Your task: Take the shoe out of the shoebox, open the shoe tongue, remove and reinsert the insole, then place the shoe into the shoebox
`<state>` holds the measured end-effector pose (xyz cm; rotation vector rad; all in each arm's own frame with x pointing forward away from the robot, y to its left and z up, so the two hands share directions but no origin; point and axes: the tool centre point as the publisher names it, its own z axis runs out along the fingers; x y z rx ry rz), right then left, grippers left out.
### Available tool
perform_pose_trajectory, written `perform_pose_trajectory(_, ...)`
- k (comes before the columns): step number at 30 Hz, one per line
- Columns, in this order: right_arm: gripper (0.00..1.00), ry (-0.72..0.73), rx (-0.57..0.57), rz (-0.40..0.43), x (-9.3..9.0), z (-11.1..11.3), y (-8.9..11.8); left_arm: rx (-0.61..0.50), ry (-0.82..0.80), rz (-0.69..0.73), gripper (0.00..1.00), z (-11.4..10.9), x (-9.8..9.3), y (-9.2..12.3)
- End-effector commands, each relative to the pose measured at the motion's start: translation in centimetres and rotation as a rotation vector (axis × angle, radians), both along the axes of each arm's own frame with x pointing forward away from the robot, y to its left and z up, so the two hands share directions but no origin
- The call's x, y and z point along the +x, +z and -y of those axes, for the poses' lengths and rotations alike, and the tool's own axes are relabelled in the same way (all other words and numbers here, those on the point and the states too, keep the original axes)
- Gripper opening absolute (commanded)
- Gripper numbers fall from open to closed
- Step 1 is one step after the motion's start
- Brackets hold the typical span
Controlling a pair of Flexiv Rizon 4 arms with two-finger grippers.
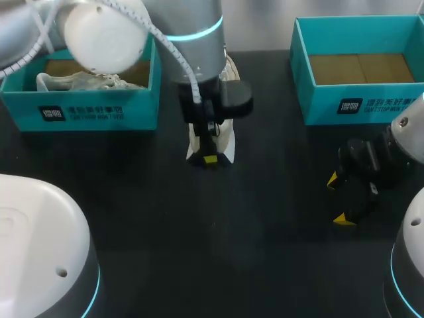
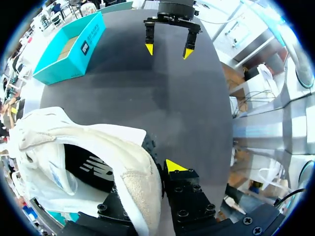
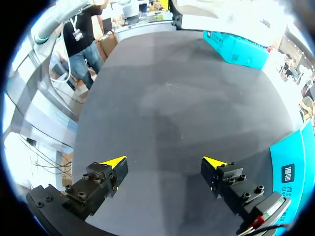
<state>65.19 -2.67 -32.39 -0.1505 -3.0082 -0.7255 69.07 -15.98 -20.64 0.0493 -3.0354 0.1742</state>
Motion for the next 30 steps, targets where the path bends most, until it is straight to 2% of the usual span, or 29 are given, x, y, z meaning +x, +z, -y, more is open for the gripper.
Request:
perform_pose_trajectory(1, 1.0, -0.001, -0.003, 0.0, 0.0, -0.1, 0.0, 0.0, 0.0, 0.004, 0.0, -0.2, -0.1, 0.6)
perform_pose_trajectory(15, 1.0, -0.001, -0.003, 0.0, 0.0, -0.1, 0.0, 0.002, 0.008, 0.014, 0.0, -0.4, 0.2, 1.0)
perform_pose_trajectory(20, 1.0, -0.001, -0.003, 0.0, 0.0, -0.1, 0.0, 0.001, 0.094, 0.014, 0.0, -2.6, 3.0, 4.1)
perform_pose_trajectory(30, 1.0, -0.001, -0.003, 0.0, 0.0, -0.1, 0.0, -0.031, 0.112, 0.032, 0.0, -7.8, 9.6, 10.7)
